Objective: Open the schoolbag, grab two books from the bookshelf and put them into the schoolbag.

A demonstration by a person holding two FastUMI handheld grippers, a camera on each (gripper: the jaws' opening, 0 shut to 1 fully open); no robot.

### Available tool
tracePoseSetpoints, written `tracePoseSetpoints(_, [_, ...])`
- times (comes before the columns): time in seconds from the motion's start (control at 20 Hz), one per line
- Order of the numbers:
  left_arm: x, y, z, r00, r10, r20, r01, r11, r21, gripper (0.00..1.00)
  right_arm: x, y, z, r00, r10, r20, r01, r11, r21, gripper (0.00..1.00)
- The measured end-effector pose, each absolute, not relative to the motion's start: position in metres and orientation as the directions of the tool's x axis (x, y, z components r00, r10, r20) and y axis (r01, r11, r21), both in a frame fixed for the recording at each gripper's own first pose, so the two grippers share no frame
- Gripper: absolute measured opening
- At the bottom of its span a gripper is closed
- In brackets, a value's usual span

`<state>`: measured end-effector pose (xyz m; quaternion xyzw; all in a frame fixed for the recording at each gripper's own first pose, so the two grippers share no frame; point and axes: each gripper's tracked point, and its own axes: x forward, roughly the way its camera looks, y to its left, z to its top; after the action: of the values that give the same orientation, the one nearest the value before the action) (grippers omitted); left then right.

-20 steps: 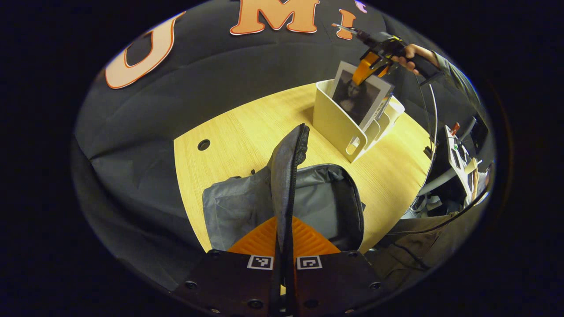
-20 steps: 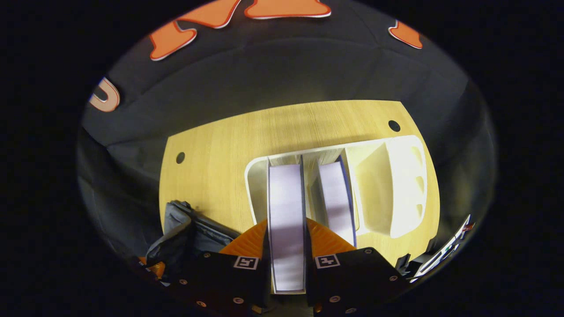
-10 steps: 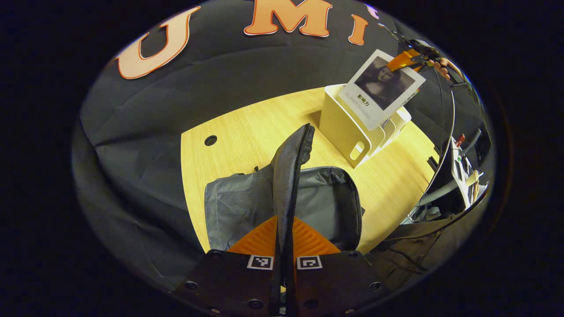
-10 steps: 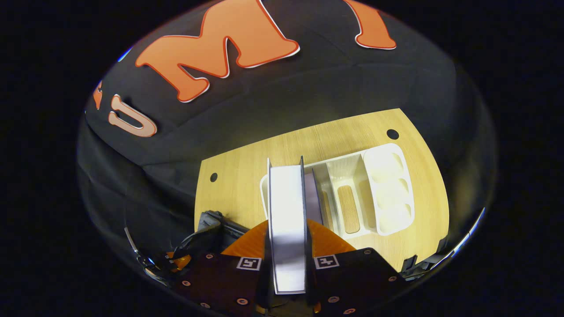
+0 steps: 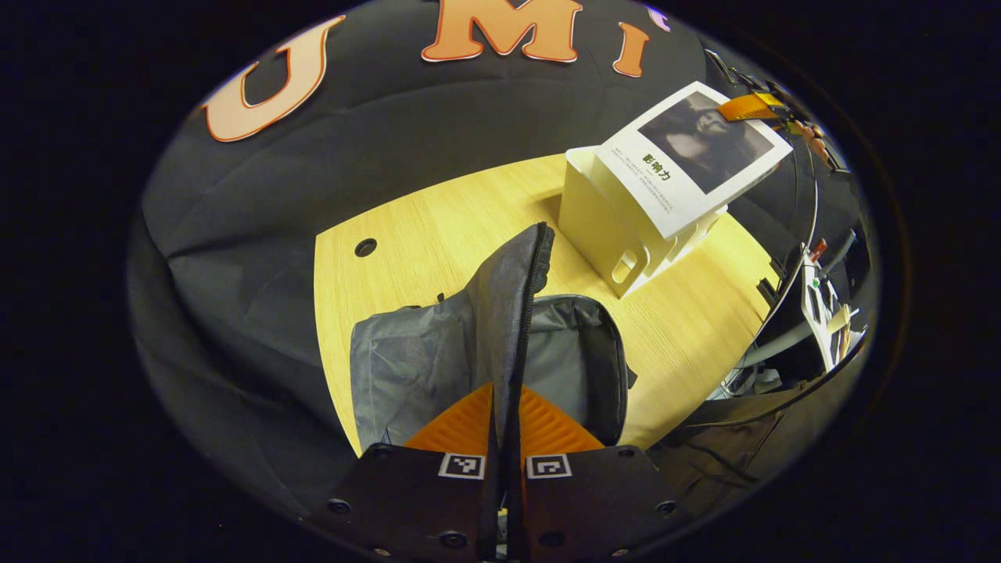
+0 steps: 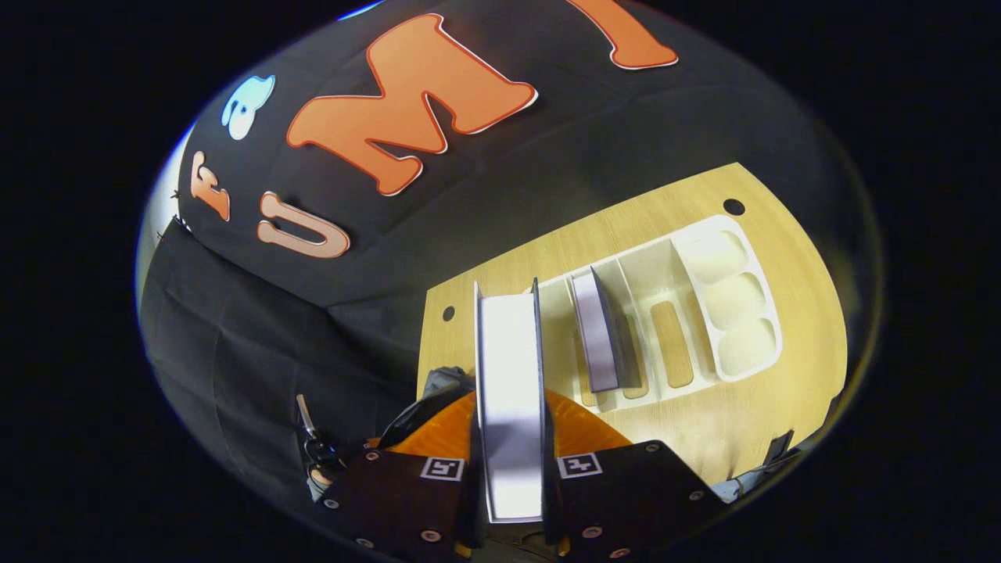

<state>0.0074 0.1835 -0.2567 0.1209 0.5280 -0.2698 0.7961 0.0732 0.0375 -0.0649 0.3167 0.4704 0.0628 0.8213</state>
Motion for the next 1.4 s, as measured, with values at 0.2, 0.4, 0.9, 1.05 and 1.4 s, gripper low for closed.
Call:
tracePoseSetpoints(0.2, [0.005,0.182,-0.257,0.302,-0.296,-0.906,0.547,0.832,-0.09,0.05,0.058,0.055,-0.065,0.567,0.444,-0.694,0.159,0.768,0.621,0.27])
tracePoseSetpoints(0.4, [0.004,0.181,-0.255,0.318,-0.293,-0.902,0.521,0.849,-0.093,0.05,0.036,0.08,-0.072,0.557,0.496,-0.667,0.12,0.746,0.655,0.27])
tracePoseSetpoints(0.9, [0.004,0.183,-0.249,0.345,-0.305,-0.888,0.485,0.868,-0.11,0.05,0.018,0.185,-0.151,0.475,0.621,-0.623,0.14,0.647,0.75,0.27])
tracePoseSetpoints(1.05, [0.004,0.184,-0.248,0.352,-0.314,-0.882,0.454,0.881,-0.133,0.05,0.012,0.201,-0.168,0.478,0.641,-0.601,0.158,0.61,0.776,0.27])
tracePoseSetpoints(1.4, [0.004,0.185,-0.245,0.355,-0.341,-0.87,0.45,0.879,-0.161,0.05,0.02,0.264,-0.231,0.515,0.676,-0.527,0.228,0.485,0.844,0.27])
